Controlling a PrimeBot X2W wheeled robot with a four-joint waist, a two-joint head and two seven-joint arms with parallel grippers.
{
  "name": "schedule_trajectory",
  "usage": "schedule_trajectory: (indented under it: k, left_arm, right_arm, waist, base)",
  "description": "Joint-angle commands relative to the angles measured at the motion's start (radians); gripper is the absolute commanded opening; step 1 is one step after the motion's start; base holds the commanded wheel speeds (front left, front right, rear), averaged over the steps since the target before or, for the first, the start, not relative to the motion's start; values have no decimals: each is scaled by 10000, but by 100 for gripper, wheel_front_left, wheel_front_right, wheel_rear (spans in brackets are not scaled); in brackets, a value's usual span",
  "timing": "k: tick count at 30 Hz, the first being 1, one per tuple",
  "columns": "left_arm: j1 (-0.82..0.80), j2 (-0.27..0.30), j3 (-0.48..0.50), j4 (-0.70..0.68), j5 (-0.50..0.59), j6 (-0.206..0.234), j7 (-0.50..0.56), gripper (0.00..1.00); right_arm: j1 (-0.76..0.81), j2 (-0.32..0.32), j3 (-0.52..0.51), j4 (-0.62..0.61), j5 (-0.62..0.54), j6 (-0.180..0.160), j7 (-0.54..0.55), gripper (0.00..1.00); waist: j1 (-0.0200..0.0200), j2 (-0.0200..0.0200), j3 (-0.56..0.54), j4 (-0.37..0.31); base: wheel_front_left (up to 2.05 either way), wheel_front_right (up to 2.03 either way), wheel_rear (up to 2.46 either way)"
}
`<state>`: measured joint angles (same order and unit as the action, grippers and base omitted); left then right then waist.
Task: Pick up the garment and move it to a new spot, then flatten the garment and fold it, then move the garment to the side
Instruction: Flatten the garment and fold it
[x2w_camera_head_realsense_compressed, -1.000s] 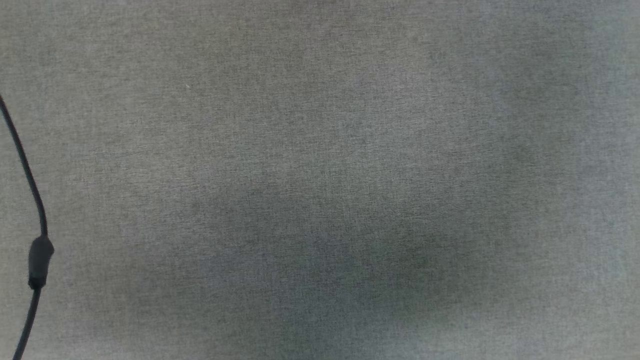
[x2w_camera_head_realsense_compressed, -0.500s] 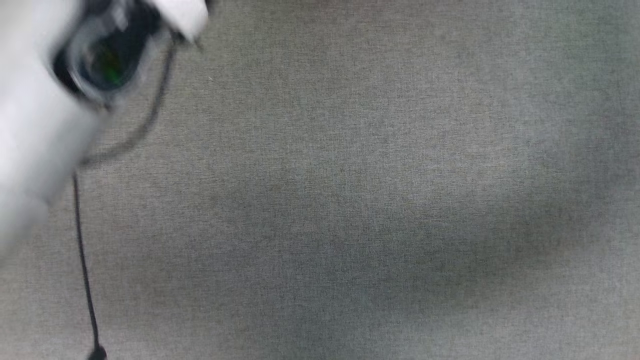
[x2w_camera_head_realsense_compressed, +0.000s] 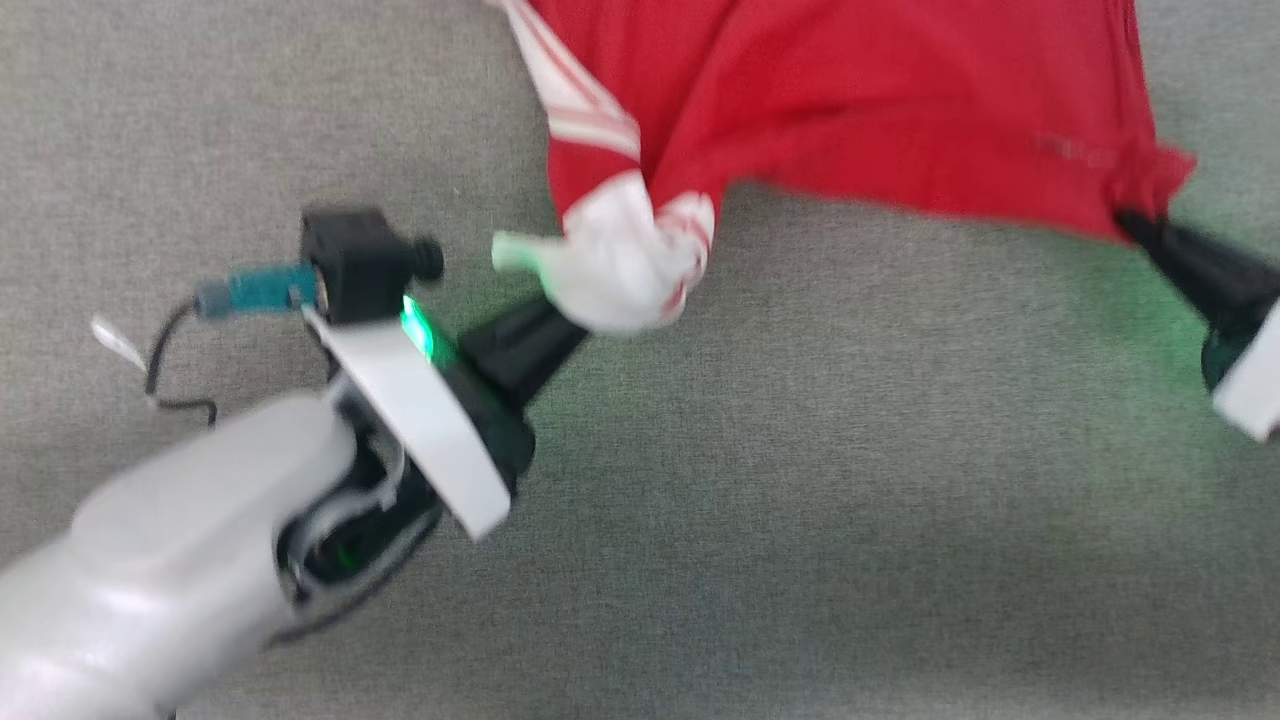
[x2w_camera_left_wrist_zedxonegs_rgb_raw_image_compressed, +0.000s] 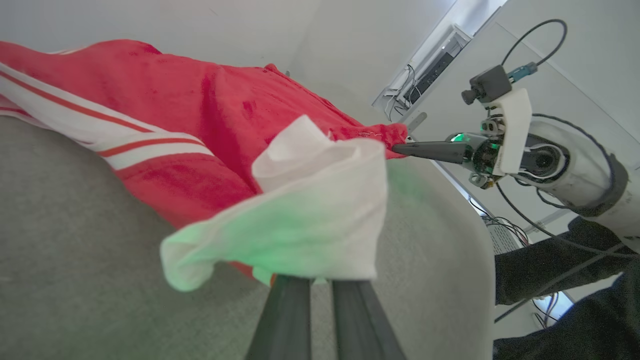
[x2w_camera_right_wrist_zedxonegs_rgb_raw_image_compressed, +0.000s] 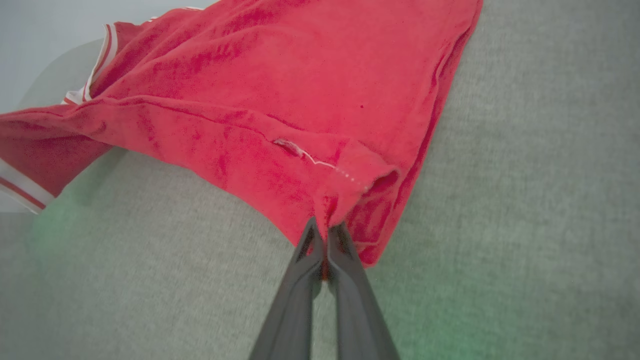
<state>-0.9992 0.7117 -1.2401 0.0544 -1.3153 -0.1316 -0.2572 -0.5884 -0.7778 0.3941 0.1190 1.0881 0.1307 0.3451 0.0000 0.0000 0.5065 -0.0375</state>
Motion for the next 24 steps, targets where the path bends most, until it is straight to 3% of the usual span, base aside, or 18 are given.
schedule_trajectory:
  k: [1,11,18,24]
  left_arm:
    - [597,132,-84,-298,176,28,-73,0]
    - [2907,530,477,-1195,1007,28,-87,0]
    - [4242,669,752,-1781,1421,29,-88,0]
    - [4660,797,743,-2256,1668,29,-88,0]
  right_arm:
    - [924,-130,-346,-475,174,0,104,0]
    - [4228,-166,-2050,-2173,221,0,580,0]
    - [6192,280,-3341,-3262,23,0,1113,0]
    - [6848,817,-4186,-3963,-218,0,1582,0]
  waist:
    - [0,0,-267,-50]
    - [0,0,-769,-32]
    - [0,0,-896,-36]
    - [0,0,-919,-31]
  base:
    - [0,0,0]
    - [0,0,0]
    - [0,0,0]
    - [0,0,0]
